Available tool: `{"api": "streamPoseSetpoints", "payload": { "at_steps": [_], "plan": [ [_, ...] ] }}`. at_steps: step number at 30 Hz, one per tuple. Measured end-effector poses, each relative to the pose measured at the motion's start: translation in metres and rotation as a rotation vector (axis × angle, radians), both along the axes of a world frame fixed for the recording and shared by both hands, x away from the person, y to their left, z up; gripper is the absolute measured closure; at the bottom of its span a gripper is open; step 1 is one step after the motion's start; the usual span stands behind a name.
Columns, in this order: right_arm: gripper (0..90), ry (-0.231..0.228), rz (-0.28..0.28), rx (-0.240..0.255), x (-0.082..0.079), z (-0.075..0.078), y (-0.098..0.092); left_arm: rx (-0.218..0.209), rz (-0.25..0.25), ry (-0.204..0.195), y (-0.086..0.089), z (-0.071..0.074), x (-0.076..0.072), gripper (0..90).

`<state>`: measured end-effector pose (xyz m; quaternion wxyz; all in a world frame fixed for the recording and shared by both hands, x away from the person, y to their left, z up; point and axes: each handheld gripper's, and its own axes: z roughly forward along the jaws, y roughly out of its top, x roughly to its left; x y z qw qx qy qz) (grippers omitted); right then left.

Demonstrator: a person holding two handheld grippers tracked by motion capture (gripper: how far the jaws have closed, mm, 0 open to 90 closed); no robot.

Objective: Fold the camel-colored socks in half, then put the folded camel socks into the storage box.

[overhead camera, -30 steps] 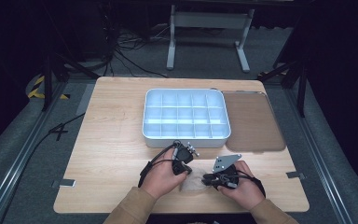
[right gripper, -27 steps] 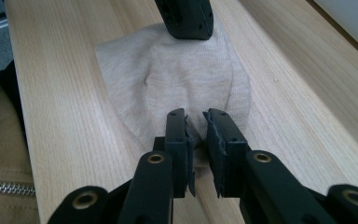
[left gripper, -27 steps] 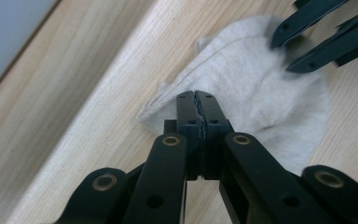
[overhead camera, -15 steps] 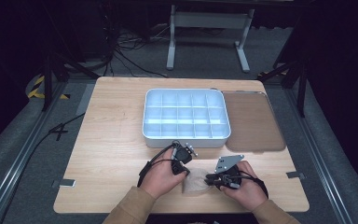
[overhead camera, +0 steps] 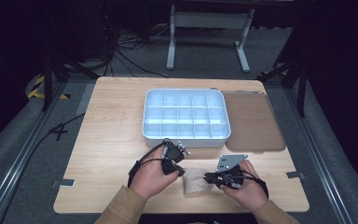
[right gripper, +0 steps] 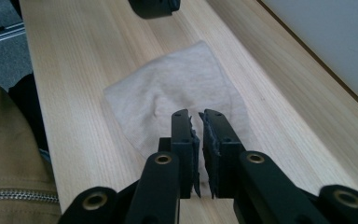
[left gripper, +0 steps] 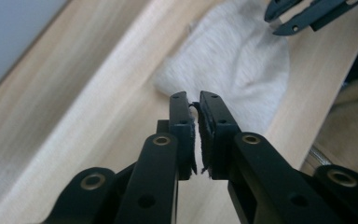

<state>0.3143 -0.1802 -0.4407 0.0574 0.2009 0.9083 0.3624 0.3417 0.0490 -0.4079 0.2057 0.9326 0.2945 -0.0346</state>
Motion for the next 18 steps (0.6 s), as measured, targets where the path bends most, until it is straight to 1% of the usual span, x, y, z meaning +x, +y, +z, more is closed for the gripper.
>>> {"api": "streamPoseSetpoints", "payload": {
  "at_steps": [4,6,7,9,10,12,13,18],
  "plan": [
    [81.8,-0.001,0.003,0.008,-0.003,0.000,0.004,0.017,-0.013,0.019,0.004,0.002,-0.008,82.5],
    [82.0,0.001,0.008,0.012,-0.003,0.000,0.005,0.021,-0.006,0.030,0.008,0.003,-0.010,81.7],
    [82.2,0.002,0.012,0.014,-0.003,0.000,0.005,0.023,-0.009,0.032,0.009,0.003,-0.009,81.4],
    [82.7,0.004,0.013,0.013,-0.003,0.000,0.007,0.031,0.001,0.033,0.012,0.002,-0.009,80.9],
    [82.9,0.008,0.017,0.012,-0.002,0.000,0.008,0.044,0.001,0.041,0.013,0.001,-0.009,80.9],
    [82.9,0.012,0.014,0.007,-0.002,-0.001,0.009,0.047,0.004,0.045,0.014,0.000,-0.009,80.9],
    [82.7,0.023,0.015,0.000,0.000,-0.004,0.010,0.061,0.008,0.055,0.015,-0.002,-0.008,80.9],
    [82.6,0.034,0.017,-0.008,0.003,-0.008,0.013,0.079,0.015,0.064,0.016,-0.009,-0.008,81.0]
  ]
}}
